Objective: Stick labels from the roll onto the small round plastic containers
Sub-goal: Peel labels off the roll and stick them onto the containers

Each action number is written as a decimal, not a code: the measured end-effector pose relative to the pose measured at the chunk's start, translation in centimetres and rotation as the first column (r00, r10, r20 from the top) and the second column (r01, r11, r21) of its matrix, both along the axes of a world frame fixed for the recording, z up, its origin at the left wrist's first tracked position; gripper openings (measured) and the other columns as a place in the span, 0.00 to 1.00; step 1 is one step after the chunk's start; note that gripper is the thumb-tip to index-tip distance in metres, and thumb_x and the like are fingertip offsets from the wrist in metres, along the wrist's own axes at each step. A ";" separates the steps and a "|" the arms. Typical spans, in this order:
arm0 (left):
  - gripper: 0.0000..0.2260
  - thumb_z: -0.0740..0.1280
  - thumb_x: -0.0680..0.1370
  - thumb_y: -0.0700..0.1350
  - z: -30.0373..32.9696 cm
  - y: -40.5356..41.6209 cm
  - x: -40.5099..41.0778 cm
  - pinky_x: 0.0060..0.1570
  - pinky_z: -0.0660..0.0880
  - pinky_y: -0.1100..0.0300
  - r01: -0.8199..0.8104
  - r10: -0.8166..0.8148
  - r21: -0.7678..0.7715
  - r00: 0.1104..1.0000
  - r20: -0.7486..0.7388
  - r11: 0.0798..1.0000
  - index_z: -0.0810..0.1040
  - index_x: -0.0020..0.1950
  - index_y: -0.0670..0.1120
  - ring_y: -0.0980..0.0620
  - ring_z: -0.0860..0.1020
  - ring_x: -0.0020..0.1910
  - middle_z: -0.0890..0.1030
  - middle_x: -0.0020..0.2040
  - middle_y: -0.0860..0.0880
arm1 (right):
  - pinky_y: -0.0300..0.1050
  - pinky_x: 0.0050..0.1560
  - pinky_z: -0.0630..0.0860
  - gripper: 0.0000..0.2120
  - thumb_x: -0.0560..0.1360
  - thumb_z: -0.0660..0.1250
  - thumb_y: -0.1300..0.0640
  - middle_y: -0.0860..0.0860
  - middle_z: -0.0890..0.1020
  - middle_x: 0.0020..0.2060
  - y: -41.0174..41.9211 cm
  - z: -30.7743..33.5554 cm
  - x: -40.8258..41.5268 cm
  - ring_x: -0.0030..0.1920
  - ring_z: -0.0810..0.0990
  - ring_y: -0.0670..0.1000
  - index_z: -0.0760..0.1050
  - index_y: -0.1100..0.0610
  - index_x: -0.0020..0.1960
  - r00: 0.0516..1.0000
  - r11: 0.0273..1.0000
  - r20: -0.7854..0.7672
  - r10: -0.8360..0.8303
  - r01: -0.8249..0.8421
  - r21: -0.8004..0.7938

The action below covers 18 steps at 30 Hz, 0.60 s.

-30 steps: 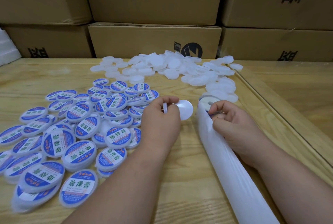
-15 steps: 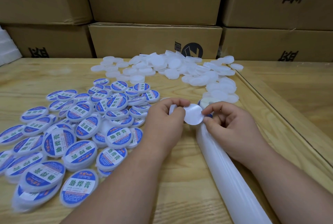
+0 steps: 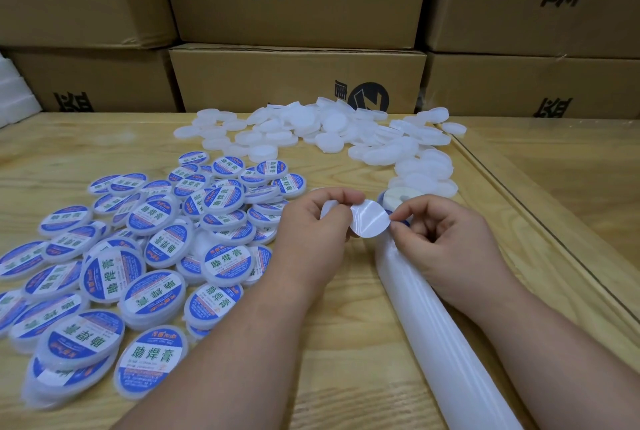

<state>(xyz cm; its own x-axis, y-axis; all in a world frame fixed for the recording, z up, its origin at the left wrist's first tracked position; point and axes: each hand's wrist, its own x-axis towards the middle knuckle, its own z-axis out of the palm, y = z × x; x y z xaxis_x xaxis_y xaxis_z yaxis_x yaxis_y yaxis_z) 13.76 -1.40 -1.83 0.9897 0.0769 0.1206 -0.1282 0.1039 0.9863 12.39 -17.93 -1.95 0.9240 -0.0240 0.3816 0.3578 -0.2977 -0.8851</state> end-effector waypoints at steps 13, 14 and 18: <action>0.15 0.60 0.71 0.45 0.9 0.4 -0.5 0.24 0.71 0.60 0.158 -0.153 -0.080 0.986 0.061 0.984 0.77 0.55 0.47 0.47 0.80 0.31 0.82 0.36 0.44 | 0.33 0.27 0.65 0.13 0.73 0.70 0.68 0.46 0.70 0.24 0.1 0.5 -0.5 0.25 0.65 0.44 0.78 0.52 0.36 1.000 0.998 -0.019 0.004 -0.003 0.060; 0.15 0.58 0.70 0.45 0.9 0.5 -0.4 0.23 0.69 0.61 0.165 -0.159 -0.105 0.985 0.067 0.981 0.74 0.56 0.48 0.46 0.80 0.31 0.82 0.36 0.43 | 0.33 0.26 0.65 0.11 0.72 0.70 0.65 0.46 0.69 0.24 0.1 0.6 -0.5 0.25 0.65 0.44 0.77 0.51 0.35 0.999 0.993 -0.039 -0.005 0.009 0.113; 0.11 0.55 0.67 0.43 1.0 0.3 -0.3 0.20 0.64 0.63 0.106 -0.102 -0.189 0.994 0.031 0.976 0.67 0.49 0.48 0.47 0.80 0.32 0.86 0.40 0.42 | 0.36 0.23 0.60 0.08 0.68 0.65 0.60 0.48 0.66 0.23 -0.2 1.0 -0.3 0.24 0.60 0.47 0.74 0.51 0.32 0.978 0.925 -0.195 0.071 0.009 0.380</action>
